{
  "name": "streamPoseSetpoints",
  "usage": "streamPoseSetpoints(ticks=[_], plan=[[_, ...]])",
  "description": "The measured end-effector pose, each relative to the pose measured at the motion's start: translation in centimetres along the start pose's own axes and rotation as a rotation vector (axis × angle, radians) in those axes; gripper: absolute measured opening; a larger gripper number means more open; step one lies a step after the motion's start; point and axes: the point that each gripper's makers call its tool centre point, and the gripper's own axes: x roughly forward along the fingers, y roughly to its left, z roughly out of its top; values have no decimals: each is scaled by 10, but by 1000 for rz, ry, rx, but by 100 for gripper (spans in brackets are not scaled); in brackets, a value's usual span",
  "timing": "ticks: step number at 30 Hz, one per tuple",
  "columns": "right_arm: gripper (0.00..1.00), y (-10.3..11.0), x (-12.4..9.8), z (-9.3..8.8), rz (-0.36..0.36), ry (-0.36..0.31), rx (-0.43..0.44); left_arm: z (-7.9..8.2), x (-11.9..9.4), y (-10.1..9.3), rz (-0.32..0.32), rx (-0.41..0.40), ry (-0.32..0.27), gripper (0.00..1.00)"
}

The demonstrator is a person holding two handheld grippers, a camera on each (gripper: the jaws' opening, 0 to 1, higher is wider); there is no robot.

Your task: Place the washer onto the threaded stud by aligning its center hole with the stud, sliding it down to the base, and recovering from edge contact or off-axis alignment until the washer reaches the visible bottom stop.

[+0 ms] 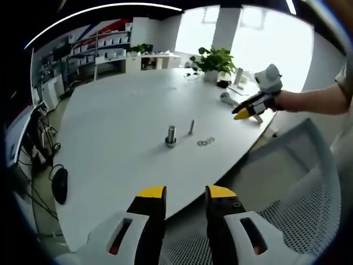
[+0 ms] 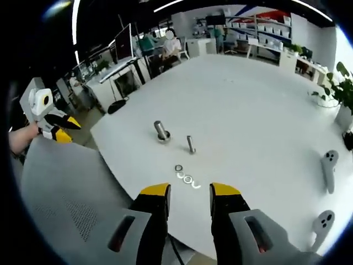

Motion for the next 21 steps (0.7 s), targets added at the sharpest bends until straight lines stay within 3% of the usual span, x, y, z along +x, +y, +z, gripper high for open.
streamPoseSetpoints(ticks=[6, 21], plan=[[35, -19, 17, -11, -4, 33, 21, -3, 1, 2, 4, -1, 15, 26], [37, -41, 53, -40, 7, 158, -92, -10, 3, 3, 14, 5, 52, 26]])
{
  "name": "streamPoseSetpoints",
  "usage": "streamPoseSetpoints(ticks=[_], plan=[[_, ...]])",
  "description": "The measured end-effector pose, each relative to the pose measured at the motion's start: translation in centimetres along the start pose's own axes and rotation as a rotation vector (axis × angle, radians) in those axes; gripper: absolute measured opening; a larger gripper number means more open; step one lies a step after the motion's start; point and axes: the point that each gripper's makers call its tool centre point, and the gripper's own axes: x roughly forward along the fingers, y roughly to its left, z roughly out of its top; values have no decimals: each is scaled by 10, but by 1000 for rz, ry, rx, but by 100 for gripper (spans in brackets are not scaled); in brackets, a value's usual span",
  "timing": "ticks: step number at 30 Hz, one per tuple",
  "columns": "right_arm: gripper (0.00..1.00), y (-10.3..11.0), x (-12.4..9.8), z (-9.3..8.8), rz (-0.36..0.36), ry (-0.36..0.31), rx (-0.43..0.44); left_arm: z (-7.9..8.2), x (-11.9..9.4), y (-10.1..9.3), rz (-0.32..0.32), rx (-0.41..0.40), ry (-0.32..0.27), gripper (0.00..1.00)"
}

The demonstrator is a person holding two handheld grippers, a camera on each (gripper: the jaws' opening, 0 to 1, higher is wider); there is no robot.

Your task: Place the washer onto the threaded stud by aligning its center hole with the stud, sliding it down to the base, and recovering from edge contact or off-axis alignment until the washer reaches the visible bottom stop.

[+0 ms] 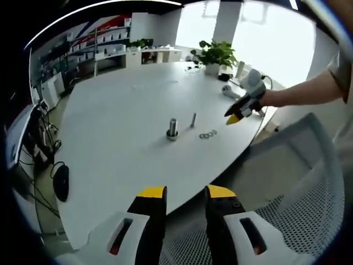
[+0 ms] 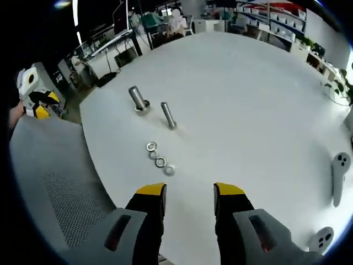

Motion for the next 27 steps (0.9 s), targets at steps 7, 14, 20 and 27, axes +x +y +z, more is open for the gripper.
streamPoseSetpoints(ticks=[7, 14, 20, 27], plan=[[36, 8, 13, -2, 48, 54, -76, 0, -1, 2, 8, -10, -1, 25], [35, 6, 22, 1, 56, 73, -115, 3, -3, 5, 22, -4, -17, 23], [35, 0, 25, 6, 48, 61, -117, 2, -2, 2, 12, -3, -7, 24], [35, -5, 32, -2, 52, 98, -159, 1, -1, 2, 9, -6, -4, 25]])
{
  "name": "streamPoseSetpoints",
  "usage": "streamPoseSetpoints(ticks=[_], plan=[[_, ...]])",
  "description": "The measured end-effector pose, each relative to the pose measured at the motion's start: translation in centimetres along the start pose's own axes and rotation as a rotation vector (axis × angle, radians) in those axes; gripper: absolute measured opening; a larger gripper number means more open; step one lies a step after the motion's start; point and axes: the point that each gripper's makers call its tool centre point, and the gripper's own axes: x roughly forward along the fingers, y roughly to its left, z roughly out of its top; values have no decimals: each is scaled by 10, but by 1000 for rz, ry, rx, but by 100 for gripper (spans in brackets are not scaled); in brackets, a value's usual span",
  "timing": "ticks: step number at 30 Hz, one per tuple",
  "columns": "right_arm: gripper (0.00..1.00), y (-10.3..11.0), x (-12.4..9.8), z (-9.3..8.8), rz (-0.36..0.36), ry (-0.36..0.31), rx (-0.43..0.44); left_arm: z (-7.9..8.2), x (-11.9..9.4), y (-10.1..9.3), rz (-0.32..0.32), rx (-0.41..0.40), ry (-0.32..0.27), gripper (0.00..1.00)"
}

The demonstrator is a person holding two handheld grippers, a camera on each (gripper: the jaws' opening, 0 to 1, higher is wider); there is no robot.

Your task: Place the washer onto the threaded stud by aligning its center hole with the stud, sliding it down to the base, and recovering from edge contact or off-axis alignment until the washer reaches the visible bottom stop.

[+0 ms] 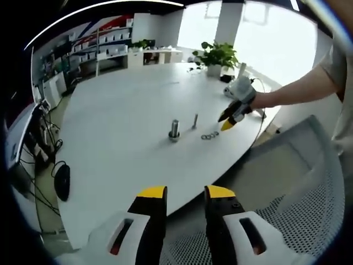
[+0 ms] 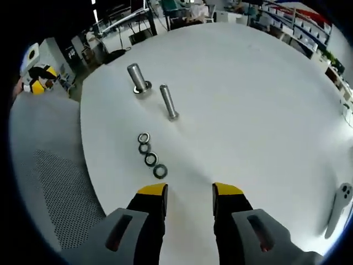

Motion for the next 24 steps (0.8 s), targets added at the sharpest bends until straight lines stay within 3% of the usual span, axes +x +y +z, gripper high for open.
streamPoseSetpoints(ticks=[14, 17, 19, 24], plan=[[32, -2, 4, 14, 15, -21, -63, 0, 0, 1, 0, -3, 0, 25], [29, 14, 4, 22, 79, -47, -102, -1, 0, 0, -1, -1, 4, 25], [27, 26, 3, 20, 108, -32, -192, 0, 0, 1, 1, -2, 2, 25], [27, 41, 9, 13, 144, 2, -208, 1, -1, 1, 4, -3, -5, 25]])
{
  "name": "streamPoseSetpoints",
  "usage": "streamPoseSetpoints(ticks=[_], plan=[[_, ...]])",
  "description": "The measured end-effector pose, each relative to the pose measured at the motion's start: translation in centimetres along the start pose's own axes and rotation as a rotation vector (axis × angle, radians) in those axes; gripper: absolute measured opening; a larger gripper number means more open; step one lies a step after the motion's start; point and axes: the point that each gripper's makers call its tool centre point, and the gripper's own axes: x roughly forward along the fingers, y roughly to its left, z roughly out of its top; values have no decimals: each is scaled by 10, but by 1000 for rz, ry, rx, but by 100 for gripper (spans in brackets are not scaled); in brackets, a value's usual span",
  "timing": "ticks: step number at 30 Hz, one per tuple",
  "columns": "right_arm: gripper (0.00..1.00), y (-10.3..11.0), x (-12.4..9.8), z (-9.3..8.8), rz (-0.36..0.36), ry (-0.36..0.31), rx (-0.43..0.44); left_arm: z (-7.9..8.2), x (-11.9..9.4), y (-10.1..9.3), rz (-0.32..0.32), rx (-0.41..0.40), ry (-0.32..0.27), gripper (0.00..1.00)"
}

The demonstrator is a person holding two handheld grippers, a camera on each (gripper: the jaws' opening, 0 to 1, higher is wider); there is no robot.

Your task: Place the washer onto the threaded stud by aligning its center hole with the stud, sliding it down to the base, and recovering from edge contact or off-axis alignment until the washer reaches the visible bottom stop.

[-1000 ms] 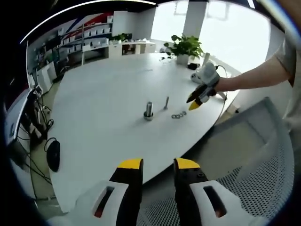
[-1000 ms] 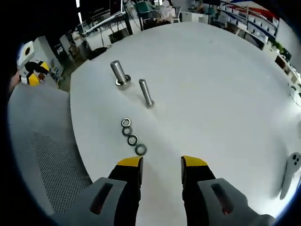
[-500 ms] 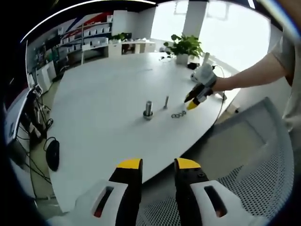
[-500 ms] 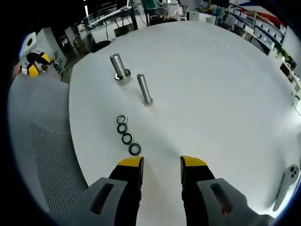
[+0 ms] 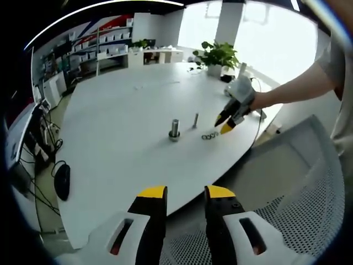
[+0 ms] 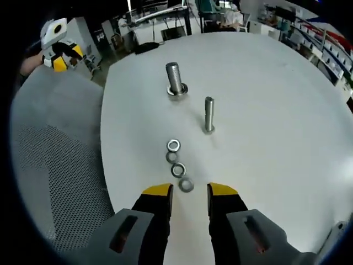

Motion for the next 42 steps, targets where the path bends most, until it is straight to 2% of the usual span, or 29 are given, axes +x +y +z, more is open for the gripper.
streamPoseSetpoints(ticks=[2, 7, 9, 12, 16, 18, 23, 29, 35, 42], plan=[[27, 2, 2, -3, -5, 31, -48, 0, 0, 0, 1, 1, 0, 25], [25, 1, 5, 4, -17, 34, -71, 0, 0, 0, 0, 3, 0, 25], [23, -1, 4, 2, -31, 63, -149, 0, 0, 0, 1, 3, -2, 25], [23, 1, 5, 1, -29, 89, -213, 1, 0, 0, 0, 4, -2, 25], [22, 1, 6, 2, -25, 115, -209, 1, 0, 0, 0, 6, -2, 25], [22, 2, 7, 1, -28, 143, -244, 1, 0, 0, 1, 7, -2, 25], [19, 2, 8, 1, -23, 169, -209, 0, 0, 0, 1, 11, 2, 25], [15, 3, 10, 2, -20, 223, -253, -1, 0, 1, 8, 15, 7, 25], [15, 3, 9, 1, -23, 257, -260, 0, 0, 2, 13, 15, -1, 25], [14, 1, 10, 1, -38, 278, -224, 1, -1, 2, 16, 19, -5, 25]])
